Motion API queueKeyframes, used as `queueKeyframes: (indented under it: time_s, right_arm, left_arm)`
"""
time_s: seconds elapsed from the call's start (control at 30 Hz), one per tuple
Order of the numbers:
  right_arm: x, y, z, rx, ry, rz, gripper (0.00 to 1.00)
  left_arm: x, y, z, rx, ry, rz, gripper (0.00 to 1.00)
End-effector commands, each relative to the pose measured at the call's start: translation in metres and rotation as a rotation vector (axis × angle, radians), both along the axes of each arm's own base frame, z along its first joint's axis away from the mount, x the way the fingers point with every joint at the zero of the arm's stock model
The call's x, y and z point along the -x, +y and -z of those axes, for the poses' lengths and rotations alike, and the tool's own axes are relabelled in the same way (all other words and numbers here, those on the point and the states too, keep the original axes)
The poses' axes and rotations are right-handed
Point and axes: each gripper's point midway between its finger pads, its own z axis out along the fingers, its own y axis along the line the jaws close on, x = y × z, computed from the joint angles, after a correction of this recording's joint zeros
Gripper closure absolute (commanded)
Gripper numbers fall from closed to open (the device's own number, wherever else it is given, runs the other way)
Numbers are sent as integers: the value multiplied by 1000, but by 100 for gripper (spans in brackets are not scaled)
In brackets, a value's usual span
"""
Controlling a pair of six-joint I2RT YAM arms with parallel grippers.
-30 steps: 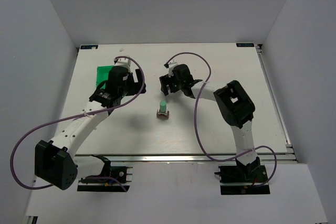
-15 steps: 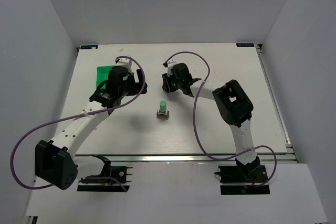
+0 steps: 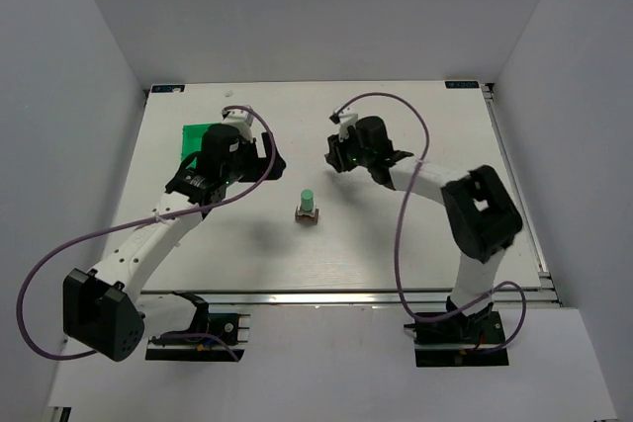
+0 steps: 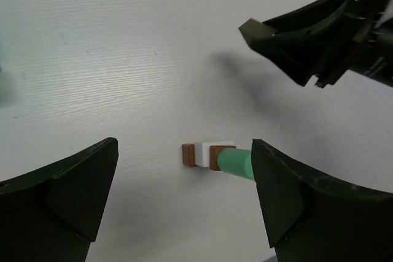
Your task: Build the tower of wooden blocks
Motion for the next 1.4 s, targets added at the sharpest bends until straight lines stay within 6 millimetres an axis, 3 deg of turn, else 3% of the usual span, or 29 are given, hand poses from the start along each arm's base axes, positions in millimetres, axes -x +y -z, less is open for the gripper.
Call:
queueKeyframes:
  time_s: [0.0,0.1,0.13,0.17,0.23,0.3,0.4,0.5,0.6,0.73,1.07,1.37]
  right_arm:
    - [11,-2,-86,-75,-257,-159,85]
    - [60,-5,-103,-107,-333,-339,85]
    - [74,-6,-127,-148,-408,-379,86]
    - [93,-8,-113,-149,-391,-439,86]
    - [126,-4,-129,-200,-454,-577,85]
    - [157,-1,-127,-240,-469,-721,85]
    - [181,0,-139,-283,-511,-823,85]
    - [183,1,-153,-326,-493,-812,82]
    - [179,4,-168,-381,-341,-761,81]
    - [177,8,-164,-364,-90,-736,82]
    - [205,10,-167,-407,101,-855,79]
    - [223,8,-176,-434,100,-945,77]
  left_arm:
    - [16,-21,-39,111,-52,106,2]
    - [30,-39,-43,179,-41,216,2]
    - [33,-44,-45,195,-37,243,2]
    - [36,-47,-46,211,-27,263,2]
    - [45,-59,-48,258,-20,338,2]
    - [58,-75,-56,329,-26,452,2]
    - [78,-91,-60,407,-12,601,2]
    - [91,-97,-58,407,-41,706,2]
    - [108,-98,-50,386,-102,829,2]
    - [124,-97,-44,315,-210,962,2]
    - [111,-92,-28,195,-244,934,2]
    - [110,-97,-36,208,-278,976,5]
